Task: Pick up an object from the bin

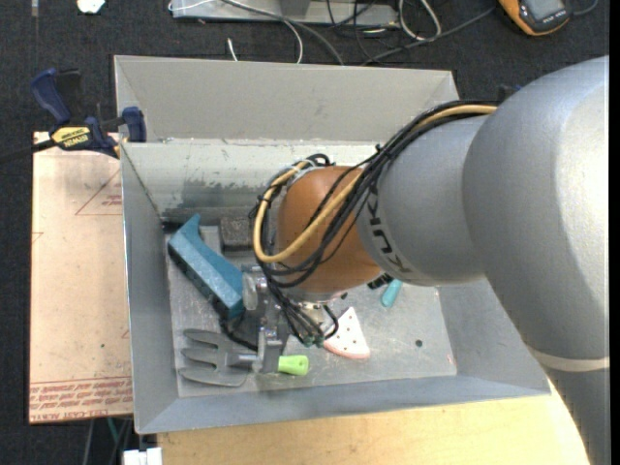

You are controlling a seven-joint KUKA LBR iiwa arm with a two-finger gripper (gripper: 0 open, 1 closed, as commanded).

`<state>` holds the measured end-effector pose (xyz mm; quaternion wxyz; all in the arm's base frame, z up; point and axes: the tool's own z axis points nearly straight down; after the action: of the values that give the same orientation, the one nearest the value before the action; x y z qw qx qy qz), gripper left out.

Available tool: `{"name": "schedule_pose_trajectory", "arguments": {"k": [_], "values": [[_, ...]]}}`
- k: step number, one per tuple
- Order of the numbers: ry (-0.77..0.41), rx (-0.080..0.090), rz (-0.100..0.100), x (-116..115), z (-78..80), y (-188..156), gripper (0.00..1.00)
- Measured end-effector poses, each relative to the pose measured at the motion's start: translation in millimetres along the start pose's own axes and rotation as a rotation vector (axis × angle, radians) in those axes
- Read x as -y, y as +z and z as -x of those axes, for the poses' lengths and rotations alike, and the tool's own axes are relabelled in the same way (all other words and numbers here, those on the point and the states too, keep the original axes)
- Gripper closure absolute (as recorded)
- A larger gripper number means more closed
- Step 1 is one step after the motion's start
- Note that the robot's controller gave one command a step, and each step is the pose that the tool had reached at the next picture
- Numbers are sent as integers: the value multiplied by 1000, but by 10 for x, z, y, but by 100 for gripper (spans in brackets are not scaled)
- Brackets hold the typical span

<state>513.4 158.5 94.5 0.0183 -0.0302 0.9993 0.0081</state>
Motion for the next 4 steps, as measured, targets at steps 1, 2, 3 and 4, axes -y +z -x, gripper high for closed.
{"name": "schedule_pose_trajectory", "arguments": {"k": [1,2,3,4], "values": [[152,-23,-11,-56,-50,167,0],[232,-10,-6,250,-94,234,100],[232,-10,-6,250,-94,233,100],[215,-13,-7,130,-13,-509,100]]}}
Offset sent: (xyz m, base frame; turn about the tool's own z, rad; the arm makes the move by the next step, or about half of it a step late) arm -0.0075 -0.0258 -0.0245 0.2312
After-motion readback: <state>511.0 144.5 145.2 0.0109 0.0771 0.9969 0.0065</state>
